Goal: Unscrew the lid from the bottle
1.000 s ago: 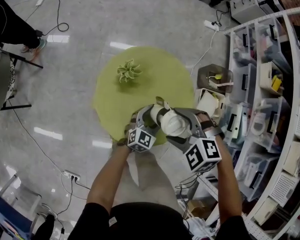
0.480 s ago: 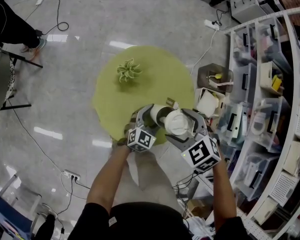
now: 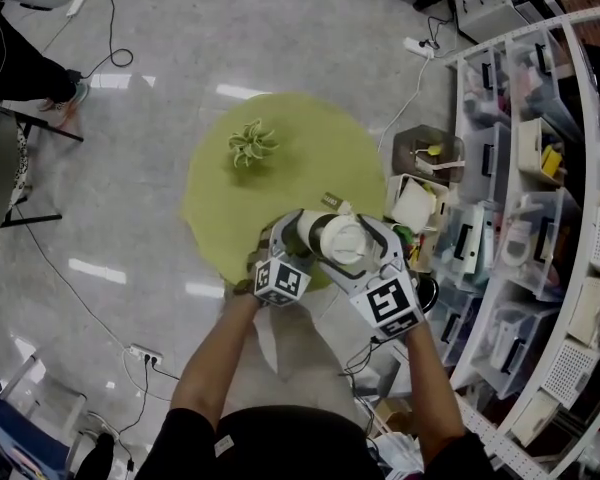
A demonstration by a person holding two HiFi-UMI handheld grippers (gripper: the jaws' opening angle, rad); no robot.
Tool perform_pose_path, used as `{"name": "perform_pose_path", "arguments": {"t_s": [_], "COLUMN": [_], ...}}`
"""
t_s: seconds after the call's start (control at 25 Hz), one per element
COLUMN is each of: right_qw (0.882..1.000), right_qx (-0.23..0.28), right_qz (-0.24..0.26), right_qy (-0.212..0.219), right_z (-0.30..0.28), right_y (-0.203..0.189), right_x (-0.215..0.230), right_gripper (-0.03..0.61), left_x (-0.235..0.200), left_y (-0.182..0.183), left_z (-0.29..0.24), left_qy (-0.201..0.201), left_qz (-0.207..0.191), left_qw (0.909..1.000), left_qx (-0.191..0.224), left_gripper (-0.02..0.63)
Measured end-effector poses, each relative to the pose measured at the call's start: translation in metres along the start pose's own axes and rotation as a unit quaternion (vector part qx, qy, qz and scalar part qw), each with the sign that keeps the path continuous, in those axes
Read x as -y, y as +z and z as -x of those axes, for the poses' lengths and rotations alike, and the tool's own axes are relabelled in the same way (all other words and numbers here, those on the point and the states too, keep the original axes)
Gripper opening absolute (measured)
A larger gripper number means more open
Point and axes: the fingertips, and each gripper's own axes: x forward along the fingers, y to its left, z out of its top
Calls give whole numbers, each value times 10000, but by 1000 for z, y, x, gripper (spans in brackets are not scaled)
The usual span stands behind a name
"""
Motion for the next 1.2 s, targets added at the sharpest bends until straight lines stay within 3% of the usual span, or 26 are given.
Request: {"name": "perform_pose_path", "arguments": {"t_s": [0.36,0.64,1.0,1.2], "right_qw": [9995,9991,9975,9960], "right_qx": [150,146,119,37], "right_qz": [-291,-384,-695,-878], "right_qy": [-22,37,-42,-168], "right_z": [-2,-3,8,37], "right_y": [7,7,3,-4], "right_x": [-2,-6,-7,-2], "right_gripper": [445,502,537,538], "left_x": [3,4,-11,-27], "left_y": [-1,0,35,81], "left_z": [1,19,100,169], "left_qy": [-25,-38,119,430], "left_qz": [67,1,-75,-99], "left_qw": [9998,9995,9994,9989], "left_qx": [-208,-323,-325,-163], "left_gripper": [388,420,423,423]}}
